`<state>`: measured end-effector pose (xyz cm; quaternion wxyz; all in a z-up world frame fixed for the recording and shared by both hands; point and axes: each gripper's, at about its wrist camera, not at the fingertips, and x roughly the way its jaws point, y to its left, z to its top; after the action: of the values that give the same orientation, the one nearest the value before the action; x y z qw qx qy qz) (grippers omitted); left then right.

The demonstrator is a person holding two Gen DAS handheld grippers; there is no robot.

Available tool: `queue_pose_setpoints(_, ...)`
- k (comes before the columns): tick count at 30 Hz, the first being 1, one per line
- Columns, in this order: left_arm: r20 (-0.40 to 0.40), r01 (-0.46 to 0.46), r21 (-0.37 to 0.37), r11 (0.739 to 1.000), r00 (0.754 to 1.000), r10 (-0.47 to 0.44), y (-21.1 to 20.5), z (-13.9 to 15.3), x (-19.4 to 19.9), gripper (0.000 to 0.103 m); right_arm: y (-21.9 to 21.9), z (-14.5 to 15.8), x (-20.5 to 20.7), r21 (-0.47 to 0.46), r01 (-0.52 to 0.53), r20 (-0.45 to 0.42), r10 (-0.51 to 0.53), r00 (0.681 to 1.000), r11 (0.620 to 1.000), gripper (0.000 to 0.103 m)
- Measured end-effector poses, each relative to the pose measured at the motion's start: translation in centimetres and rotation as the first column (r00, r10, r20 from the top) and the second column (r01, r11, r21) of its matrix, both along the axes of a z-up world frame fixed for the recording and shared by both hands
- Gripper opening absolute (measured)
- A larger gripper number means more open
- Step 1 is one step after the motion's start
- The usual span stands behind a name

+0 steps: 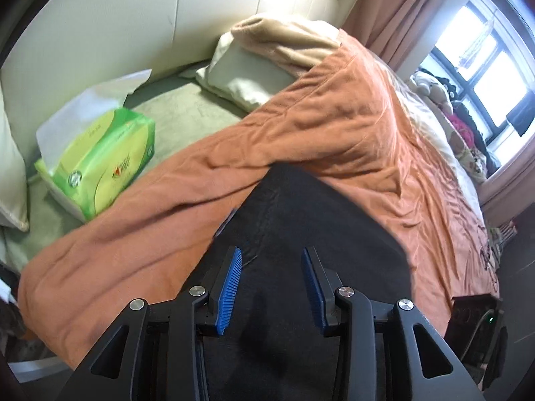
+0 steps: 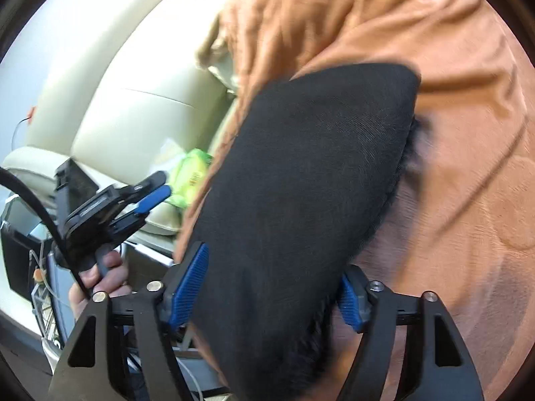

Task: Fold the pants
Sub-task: 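Lower the black pants stack onto the duvet with both tools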

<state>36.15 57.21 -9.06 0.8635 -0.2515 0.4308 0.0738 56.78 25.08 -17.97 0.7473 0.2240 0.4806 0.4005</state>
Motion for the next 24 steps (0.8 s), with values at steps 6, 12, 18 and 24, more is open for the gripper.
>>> queue_pose_setpoints(6,-0.007,-0.053,-0.022,0.998,0.999,0.053,0.4,-1.8,-3.3,0.04,-1.4,-2.1,1.2,0.049,-0.029,-0.115,0.034,0.993,0.998,0.073)
queue_pose_setpoints(12,-0.004,-0.12,-0.06,0.991,0.993,0.12,0.7,-2.9,-7.2,0.04,-1.4,-3.4,2.4,0.14,-0.04,-0.174,0.064,0.983,0.989,0.073)
queue_pose_setpoints(18,0.03,-0.189,-0.087,0.978,0.981,0.192,0.6,-2.9,-10.7,0.04,-0.4,-3.4,3.7,0.11,-0.036,-0.17,0.054,0.984,0.993,0.07)
queue_pose_setpoints(24,0.013,-0.234,-0.107,0.966,0.971,0.237,-0.1,-4.1,-12.7,0.04,-0.9,1.0,4.0,-0.024,0.013,-0.005,-0.013,1.0,1.0,0.033)
